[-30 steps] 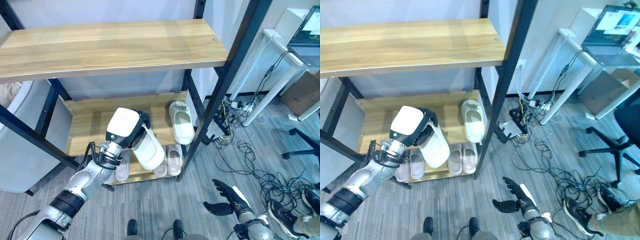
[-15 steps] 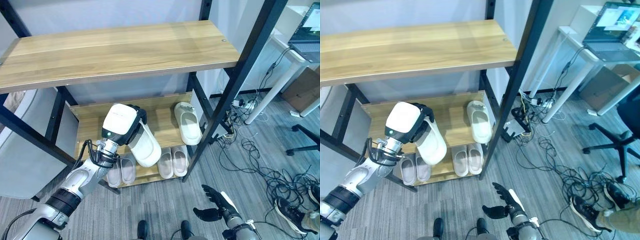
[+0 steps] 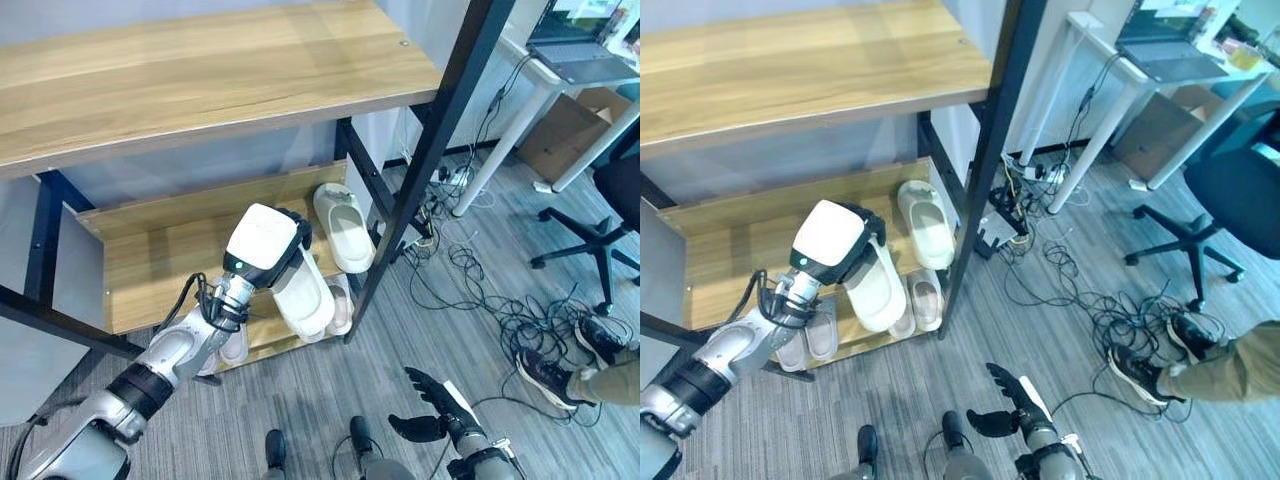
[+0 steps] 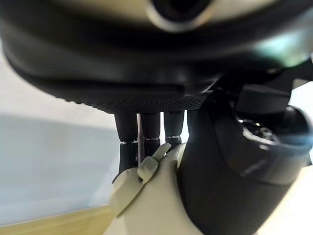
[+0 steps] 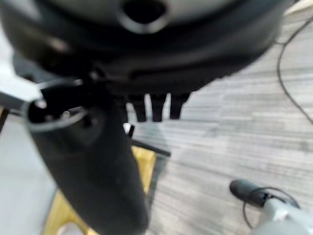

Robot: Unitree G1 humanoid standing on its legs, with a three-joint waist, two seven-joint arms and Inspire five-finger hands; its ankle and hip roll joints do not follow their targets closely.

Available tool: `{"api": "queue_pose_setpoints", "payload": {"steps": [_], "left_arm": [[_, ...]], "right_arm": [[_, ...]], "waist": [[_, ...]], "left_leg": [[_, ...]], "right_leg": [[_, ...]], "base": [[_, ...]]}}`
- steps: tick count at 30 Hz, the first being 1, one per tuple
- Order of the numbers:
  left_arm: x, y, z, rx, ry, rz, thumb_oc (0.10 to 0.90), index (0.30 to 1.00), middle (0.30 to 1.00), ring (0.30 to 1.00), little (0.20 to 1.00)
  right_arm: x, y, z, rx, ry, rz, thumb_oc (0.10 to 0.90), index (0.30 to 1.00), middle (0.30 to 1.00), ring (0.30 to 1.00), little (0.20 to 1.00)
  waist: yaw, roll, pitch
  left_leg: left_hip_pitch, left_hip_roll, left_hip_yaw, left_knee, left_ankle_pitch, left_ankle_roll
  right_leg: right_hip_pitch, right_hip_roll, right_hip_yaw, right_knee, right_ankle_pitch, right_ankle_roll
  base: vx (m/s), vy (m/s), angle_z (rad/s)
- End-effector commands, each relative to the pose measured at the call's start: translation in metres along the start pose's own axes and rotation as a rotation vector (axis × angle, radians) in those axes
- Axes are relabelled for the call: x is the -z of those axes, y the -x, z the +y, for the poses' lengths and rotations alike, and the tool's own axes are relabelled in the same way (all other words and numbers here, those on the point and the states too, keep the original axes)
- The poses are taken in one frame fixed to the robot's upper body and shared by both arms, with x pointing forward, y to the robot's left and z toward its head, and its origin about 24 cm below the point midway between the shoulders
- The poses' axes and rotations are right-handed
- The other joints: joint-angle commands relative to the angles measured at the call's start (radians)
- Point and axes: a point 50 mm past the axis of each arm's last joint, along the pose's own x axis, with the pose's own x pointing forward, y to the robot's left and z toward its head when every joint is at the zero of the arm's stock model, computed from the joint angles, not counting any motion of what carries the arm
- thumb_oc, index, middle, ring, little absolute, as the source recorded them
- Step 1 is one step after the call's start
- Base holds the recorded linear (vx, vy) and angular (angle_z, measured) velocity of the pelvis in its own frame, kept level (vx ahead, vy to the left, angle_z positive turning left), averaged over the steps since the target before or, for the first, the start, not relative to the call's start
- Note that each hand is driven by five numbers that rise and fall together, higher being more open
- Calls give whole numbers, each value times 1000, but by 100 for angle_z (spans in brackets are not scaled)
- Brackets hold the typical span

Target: Arrange the slippers neatly on the shoe rack.

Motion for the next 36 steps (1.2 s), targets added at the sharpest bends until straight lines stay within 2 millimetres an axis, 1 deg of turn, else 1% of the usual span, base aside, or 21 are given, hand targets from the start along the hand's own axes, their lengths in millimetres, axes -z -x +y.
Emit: {"api": "queue_pose_setpoints", "payload": {"steps": [1,2,3,6,10,12,13,15,17,24,27,29,31,33,36], "left_arm": [[9,-62,67,-326,-138,-78,400,300,300,300,300],[9,-62,67,-326,-138,-79,400,300,300,300,300],[9,-68,74,-349,-172,-95,400,300,300,300,300],[8,-76,81,-362,-225,-129,400,300,300,300,300],[7,-86,91,-381,-279,-157,400,300,300,300,300],[5,-94,101,-396,-331,-190,400,300,300,300,300],[5,-94,101,-397,-331,-192,400,300,300,300,300],[7,-97,108,-406,-374,-204,400,300,300,300,300],[12,-96,113,-418,-396,-195,400,300,300,300,300],[16,-91,126,-461,-428,-192,400,300,300,300,300],[17,-87,130,-479,-414,-189,400,300,300,300,300],[14,-78,130,-500,-384,-193,400,300,300,300,300],[12,-76,128,-504,-374,-199,400,300,300,300,300],[11,-77,129,-505,-375,-206,400,300,300,300,300],[14,-80,136,-504,-404,-217,400,300,300,300,300]], "right_arm": [[-42,-10,-37,107,47,-210,800,900,900,900,900],[-42,-10,-37,107,47,-210,800,900,900,900,900],[-42,-12,-37,109,50,-210,800,900,900,900,900],[-45,-15,-41,122,56,-218,800,900,900,900,900],[-48,-15,-45,140,49,-234,800,900,900,900,900],[-46,-15,-49,156,42,-226,800,900,900,900,900],[-46,-15,-49,157,40,-227,800,900,900,900,900],[-45,-14,-50,165,17,-225,800,900,900,900,900],[-42,-13,-50,169,11,-218,800,900,900,900,900],[-35,-10,-50,152,12,-190,800,900,900,900,900],[-31,-9,-48,149,2,-177,800,900,900,900,900],[-25,-6,-47,143,0,-156,800,900,900,900,900],[-23,-5,-46,135,5,-148,800,900,900,900,900],[-23,-5,-47,132,11,-149,800,900,900,900,900],[-27,-7,-52,138,17,-160,800,900,900,900,900]], "waist": [[9,19,19],[9,19,19],[7,17,25],[4,14,33],[-5,18,46],[-10,22,52],[-9,22,52],[-11,26,59],[-8,27,59],[5,26,50],[11,23,49],[18,22,46],[21,22,46],[22,23,45],[23,21,54]], "left_leg": [[-19,-21,-5,6,-91,41],[-19,-21,-5,6,-91,41],[-32,-25,-1,8,-89,43],[-54,-30,0,8,-84,45],[-82,-37,0,4,-79,45],[-95,-43,-1,4,-76,46],[-96,-43,-1,4,-76,46],[-105,-48,-5,4,-75,47],[-106,-53,-6,4,-77,47],[-91,-55,-16,9,-86,51],[-86,-54,-20,10,-88,52],[-80,-56,-22,12,-93,52],[-78,-57,-23,14,-95,53],[-76,-57,-24,15,-95,53],[-83,-56,-26,18,-93,53]], "right_leg": [[16,30,-4,6,-113,55],[15,30,-4,6,-112,55],[1,29,3,6,-107,58],[-24,26,7,6,-98,60],[-53,19,-1,6,-89,63],[-64,15,-7,6,-85,67],[-64,15,-7,6,-85,67],[-72,9,-14,6,-83,72],[-73,6,-19,6,-82,75],[-57,4,-27,6,-85,76],[-50,4,-29,6,-87,77],[-41,1,-32,6,-91,76],[-37,1,-34,6,-93,74],[-35,0,-35,6,-93,73],[-37,0,-40,6,-90,73]], "base": [[-10,34,-22],[-9,51,-22],[-6,50,-16],[-7,55,-3],[-7,52,-4],[1,57,2],[6,47,5],[3,41,6],[11,30,4],[3,3,1],[0,0,0],[0,0,0],[0,0,0],[5,3,9],[-8,0,10]]}}
